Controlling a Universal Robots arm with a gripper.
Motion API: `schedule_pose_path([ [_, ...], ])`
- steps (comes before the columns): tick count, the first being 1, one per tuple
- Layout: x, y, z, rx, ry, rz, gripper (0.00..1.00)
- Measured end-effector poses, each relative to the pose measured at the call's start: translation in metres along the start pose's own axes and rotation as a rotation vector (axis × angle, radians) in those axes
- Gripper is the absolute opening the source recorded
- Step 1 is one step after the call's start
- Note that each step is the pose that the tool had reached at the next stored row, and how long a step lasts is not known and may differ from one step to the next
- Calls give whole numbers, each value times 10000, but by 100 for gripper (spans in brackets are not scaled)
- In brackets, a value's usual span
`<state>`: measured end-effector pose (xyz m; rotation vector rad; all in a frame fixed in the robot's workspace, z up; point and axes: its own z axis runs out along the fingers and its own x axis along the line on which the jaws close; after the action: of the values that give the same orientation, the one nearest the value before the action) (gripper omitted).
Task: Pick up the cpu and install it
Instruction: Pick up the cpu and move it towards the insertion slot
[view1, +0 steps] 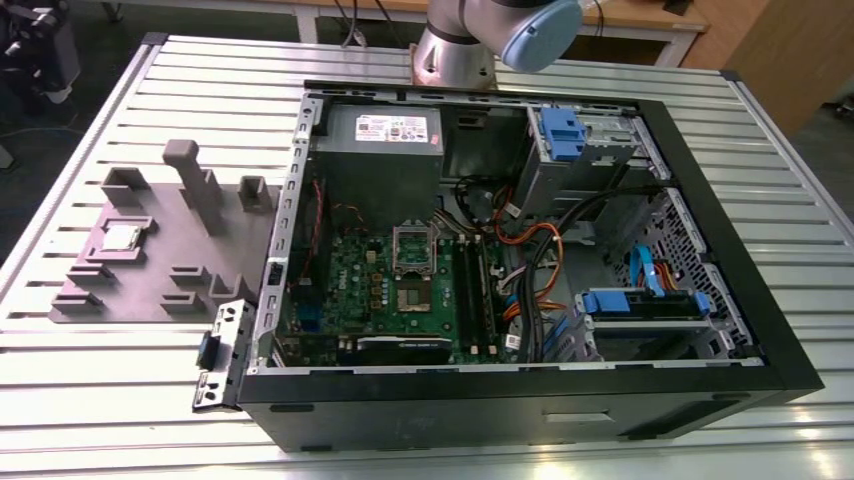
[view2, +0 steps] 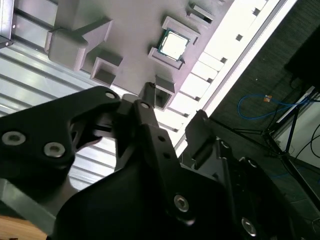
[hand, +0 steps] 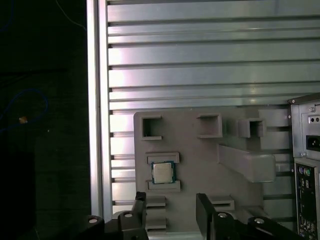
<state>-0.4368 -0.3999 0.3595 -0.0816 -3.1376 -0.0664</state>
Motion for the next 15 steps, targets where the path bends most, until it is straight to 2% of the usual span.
schedule_pose_path([
  [1, 0, 0, 0, 0, 0, -1, 53],
  [3, 0, 0, 0, 0, 1, 0, 64],
  [5, 0, 0, 0, 0, 0, 0, 64],
  [6, 0, 0, 0, 0, 0, 0, 71],
  [9, 5, -1, 9, -2, 0, -47, 71],
  [13, 10, -3, 52, 2, 24, -502, 71],
  [15, 13, -8, 86, 2, 26, -555, 71],
])
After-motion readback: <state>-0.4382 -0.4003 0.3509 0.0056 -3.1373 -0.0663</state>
